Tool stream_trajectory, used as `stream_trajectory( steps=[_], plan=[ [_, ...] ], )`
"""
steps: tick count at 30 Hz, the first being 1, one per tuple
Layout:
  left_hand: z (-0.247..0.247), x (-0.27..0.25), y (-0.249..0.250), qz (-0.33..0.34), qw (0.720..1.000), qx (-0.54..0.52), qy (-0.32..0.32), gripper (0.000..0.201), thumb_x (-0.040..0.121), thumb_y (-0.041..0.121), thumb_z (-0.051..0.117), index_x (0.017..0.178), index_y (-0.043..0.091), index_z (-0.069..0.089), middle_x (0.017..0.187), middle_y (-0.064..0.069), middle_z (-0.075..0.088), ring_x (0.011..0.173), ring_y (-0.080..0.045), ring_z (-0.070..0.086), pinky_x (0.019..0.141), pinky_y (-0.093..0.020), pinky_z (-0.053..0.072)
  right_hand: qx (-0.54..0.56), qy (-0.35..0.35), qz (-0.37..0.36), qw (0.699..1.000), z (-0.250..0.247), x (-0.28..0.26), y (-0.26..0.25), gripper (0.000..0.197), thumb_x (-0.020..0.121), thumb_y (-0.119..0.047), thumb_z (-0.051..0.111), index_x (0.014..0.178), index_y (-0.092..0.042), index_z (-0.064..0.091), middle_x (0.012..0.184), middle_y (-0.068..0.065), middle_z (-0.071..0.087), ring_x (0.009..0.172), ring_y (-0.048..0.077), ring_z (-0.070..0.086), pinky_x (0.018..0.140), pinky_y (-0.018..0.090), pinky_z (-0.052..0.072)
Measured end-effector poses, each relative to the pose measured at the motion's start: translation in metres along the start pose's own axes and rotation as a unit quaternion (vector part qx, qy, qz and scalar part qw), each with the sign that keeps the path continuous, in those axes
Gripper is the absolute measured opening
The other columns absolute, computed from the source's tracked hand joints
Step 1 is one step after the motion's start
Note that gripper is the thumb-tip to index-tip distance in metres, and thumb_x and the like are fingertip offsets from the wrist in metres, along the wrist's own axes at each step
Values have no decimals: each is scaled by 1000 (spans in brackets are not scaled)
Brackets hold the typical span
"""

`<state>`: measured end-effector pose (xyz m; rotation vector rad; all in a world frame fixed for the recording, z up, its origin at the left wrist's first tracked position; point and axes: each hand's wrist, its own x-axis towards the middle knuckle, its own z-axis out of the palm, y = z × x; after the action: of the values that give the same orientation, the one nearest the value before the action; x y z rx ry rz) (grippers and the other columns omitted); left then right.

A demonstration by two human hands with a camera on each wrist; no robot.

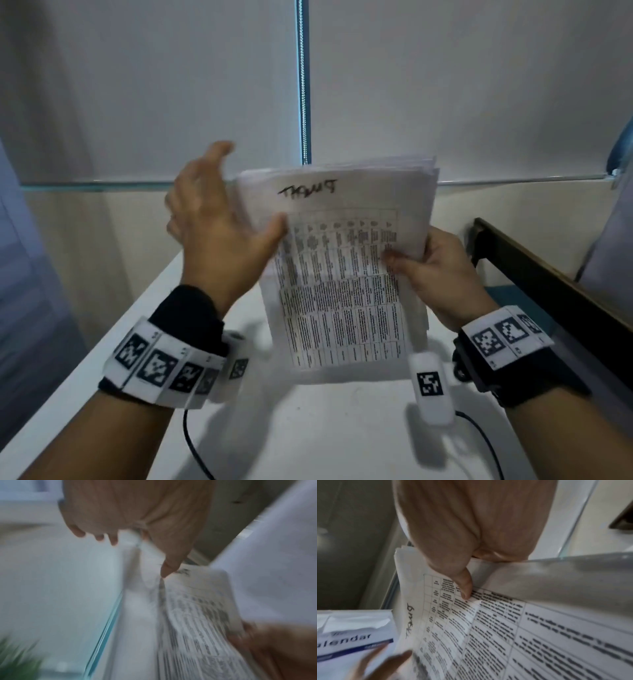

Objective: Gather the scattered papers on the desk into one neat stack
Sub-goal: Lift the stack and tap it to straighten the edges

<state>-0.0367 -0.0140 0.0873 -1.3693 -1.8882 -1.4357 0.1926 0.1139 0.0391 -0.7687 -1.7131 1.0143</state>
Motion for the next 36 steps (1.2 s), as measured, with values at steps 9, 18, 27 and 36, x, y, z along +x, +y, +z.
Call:
stream_trajectory(
  steps=[9,18,27,36],
  plan=[
    [33,-23,-16,-163,927,-291,-172,37,93,5,68,122,24,59,113,10,73,104,-8,71,95,-36,59,62,59,-25,996,13,-5,-5,22,87,-6,74,103,-20,76,105,3,82,100,23,78,95,55,60],
    [47,-61,-28,-202,933,-267,-133,44,86,15,72,118,31,46,101,17,71,91,-5,72,83,-41,62,-26,58,-12,998,21,-25,29,36,90,-16,77,117,-34,60,114,-4,76,103,12,75,92,48,62],
    [56,-66,-40,-228,912,-302,-158,45,89,16,67,130,27,54,117,12,73,107,-8,70,94,-41,59,49,42,27,998,24,-28,52,43,83,-9,82,121,-19,64,107,-8,80,99,6,76,82,23,62],
    [59,-63,-24,-193,932,-291,-99,15,102,25,54,114,34,57,106,17,72,97,1,70,77,-20,53,22,91,0,996,39,-22,31,21,100,-25,64,120,-27,69,111,-5,79,103,9,75,95,41,60]
  ],
)
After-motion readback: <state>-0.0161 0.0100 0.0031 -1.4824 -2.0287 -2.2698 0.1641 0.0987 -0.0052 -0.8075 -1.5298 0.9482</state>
